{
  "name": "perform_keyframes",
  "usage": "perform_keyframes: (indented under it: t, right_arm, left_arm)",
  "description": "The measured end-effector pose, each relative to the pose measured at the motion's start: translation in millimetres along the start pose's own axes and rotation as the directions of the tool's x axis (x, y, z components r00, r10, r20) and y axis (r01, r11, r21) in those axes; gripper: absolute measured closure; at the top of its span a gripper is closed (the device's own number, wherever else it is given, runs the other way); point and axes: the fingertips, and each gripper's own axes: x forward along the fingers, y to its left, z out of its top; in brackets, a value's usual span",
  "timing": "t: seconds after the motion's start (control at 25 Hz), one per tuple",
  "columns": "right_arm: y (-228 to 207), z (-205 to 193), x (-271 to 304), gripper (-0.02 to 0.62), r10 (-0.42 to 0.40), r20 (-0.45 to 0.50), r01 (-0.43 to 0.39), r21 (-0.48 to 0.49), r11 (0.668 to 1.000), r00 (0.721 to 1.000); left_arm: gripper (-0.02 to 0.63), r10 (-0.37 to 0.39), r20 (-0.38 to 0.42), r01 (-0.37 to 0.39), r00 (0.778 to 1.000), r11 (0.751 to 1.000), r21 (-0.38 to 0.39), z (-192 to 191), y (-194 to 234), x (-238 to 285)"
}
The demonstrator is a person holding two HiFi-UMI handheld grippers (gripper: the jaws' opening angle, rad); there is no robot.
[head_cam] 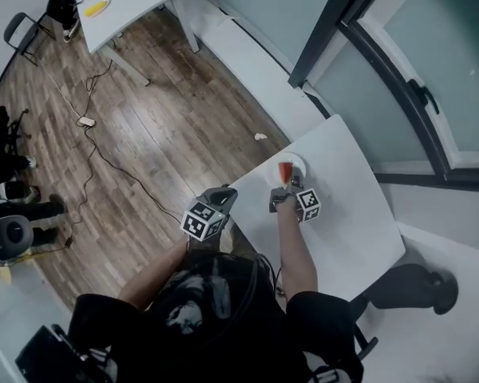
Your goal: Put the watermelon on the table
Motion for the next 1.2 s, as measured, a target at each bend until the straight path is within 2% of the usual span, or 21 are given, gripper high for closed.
perform_keyframes:
  t: [0.08, 0.16, 0.2, 0.24, 0.32, 0.44, 0.52, 0.64, 0.76, 0.92, 0.96, 1.08, 1.2]
  right_arm:
    - [-6, 1, 2, 0.557, -0.064, 0.021, 0.065, -0.033, 0.997, 0.998]
    - [-5, 1, 5, 0.557, -0.13, 0.027, 0.133, -0.171, 0.976, 0.991]
    - [-5, 4, 5, 0.552, -0.179, 0.037, 0.183, -0.266, 0.947, 0.983]
    - [-6, 8, 4, 0.54, -0.241, 0.059, 0.245, -0.361, 0.9, 0.969]
    - [-10, 20, -1, 0.473, -0.343, 0.133, 0.361, -0.512, 0.779, 0.93]
    - [-9, 38, -11, 0.422, -0.384, 0.223, 0.429, -0.656, 0.621, 0.896]
    - [-8, 45, -21, 0.42, -0.377, 0.247, 0.431, -0.714, 0.553, 0.893]
    - [-6, 47, -36, 0.42, -0.341, 0.23, 0.377, -0.799, 0.469, 0.911]
    - [17, 39, -56, 0.422, -0.26, 0.187, 0.283, -0.869, 0.405, 0.947]
    - [65, 16, -104, 0.423, -0.174, 0.168, 0.217, -0.922, 0.319, 0.97]
    - [77, 11, -119, 0.438, -0.15, 0.17, 0.209, -0.931, 0.3, 0.974]
    - [113, -3, -162, 0.541, -0.069, 0.185, 0.196, -0.953, 0.231, 0.98]
    - [144, -13, -201, 0.584, 0.01, 0.195, 0.189, -0.963, 0.194, 0.981]
  left_arm:
    - [0.6, -0.005, -0.008, 0.005, 1.0, 1.0, -0.005, 0, 5, 0]
    - [0.6, -0.011, -0.012, 0.011, 1.0, 1.0, -0.007, 3, 10, 0]
    - [0.6, -0.018, -0.008, 0.018, 1.0, 1.0, -0.015, 5, 11, 1]
    - [0.6, -0.028, -0.001, 0.028, 1.0, 0.999, -0.025, 9, 11, 1]
    - [0.6, -0.046, 0.014, 0.046, 0.999, 0.998, -0.03, 16, 9, 1]
    - [0.6, -0.064, 0.022, 0.064, 0.998, 0.998, -0.002, 24, 6, 1]
    - [0.6, -0.076, 0.021, 0.076, 0.997, 0.997, 0.009, 25, 4, 2]
    - [0.6, -0.097, 0.017, 0.097, 0.995, 0.995, 0.017, 26, 1, 3]
    - [0.6, -0.13, 0.026, 0.128, 0.991, 0.991, 0.045, 34, -8, 5]
    - [0.6, -0.164, 0.04, 0.16, 0.986, 0.982, 0.104, 47, -20, 5]
    - [0.6, -0.176, 0.044, 0.17, 0.983, 0.978, 0.12, 51, -25, 5]
    - [0.6, -0.211, 0.058, 0.197, 0.976, 0.963, 0.184, 67, -42, 7]
    - [0.6, -0.237, 0.067, 0.213, 0.969, 0.942, 0.259, 80, -59, 4]
